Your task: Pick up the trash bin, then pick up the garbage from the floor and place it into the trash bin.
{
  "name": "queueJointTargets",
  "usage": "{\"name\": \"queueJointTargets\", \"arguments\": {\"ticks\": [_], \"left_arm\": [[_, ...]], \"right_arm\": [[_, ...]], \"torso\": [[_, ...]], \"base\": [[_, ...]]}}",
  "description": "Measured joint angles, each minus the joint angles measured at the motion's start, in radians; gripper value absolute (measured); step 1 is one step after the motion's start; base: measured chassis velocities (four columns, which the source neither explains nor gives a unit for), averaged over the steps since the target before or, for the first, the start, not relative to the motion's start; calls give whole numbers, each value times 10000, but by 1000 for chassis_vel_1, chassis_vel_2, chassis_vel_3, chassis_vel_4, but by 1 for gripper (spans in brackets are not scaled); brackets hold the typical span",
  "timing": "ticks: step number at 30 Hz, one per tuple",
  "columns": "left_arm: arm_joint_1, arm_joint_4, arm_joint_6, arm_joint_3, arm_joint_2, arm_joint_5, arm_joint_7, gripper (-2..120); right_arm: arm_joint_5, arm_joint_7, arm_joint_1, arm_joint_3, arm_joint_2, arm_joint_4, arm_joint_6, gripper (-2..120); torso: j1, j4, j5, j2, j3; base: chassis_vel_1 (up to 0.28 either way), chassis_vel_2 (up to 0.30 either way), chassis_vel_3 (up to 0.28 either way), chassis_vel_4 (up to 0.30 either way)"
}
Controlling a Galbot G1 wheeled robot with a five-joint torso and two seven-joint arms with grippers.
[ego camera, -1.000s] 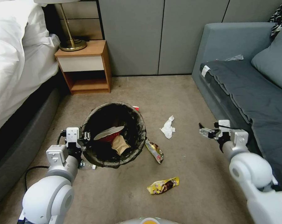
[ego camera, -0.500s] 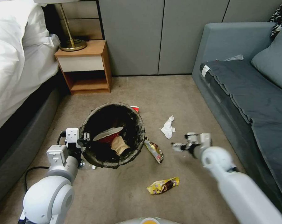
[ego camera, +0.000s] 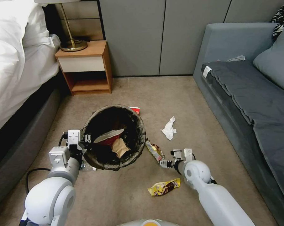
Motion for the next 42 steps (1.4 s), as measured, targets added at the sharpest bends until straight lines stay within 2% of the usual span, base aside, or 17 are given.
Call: {"name": "queueJointTargets", "arguments": {"ticks": [10, 17, 22, 29, 36, 40, 42], "left_arm": [[-84, 69, -16, 17, -5, 1, 40, 0], [-128, 117, -29, 106, -5, 3, 58, 0], [-126, 137, -48, 154, -16, 4, 66, 0], [-107, 157, -76, 186, -32, 23, 75, 0], [-99, 187, -88, 182, -40, 59, 113, 0], [-100, 195, -88, 178, -37, 69, 140, 0], [-100, 226, -88, 169, -34, 75, 150, 0]], "right_arm": [[-254, 19, -524, -261, -238, 302, 9, 100], [-221, 192, -892, -490, -782, 703, 13, 100], [-279, 217, -1071, -877, -1504, 875, 18, 100], [-461, 140, -940, -1197, -1801, 873, 20, 100], [98, 208, -919, -1002, -1239, 909, 21, 100], [1099, 460, -919, -758, -947, 1045, 21, 100], [2277, 876, -916, -488, -607, 1180, 35, 100]], "torso": [[0, 1, 1, 1, 0], [0, 0, -1, 0, -1], [0, 0, 1, 0, -1], [0, 1, -1, 0, 0], [0, 2, 0, 0, -1], [0, 1, -1, 0, -1], [0, 1, -1, 0, 0]], "base": [[0, 0, 0, 0], [0, 0, 0, 0], [0, 0, 0, 0], [0, 0, 0, 0], [0, 0, 0, 0], [0, 0, 0, 0], [0, 0, 0, 0]]}}
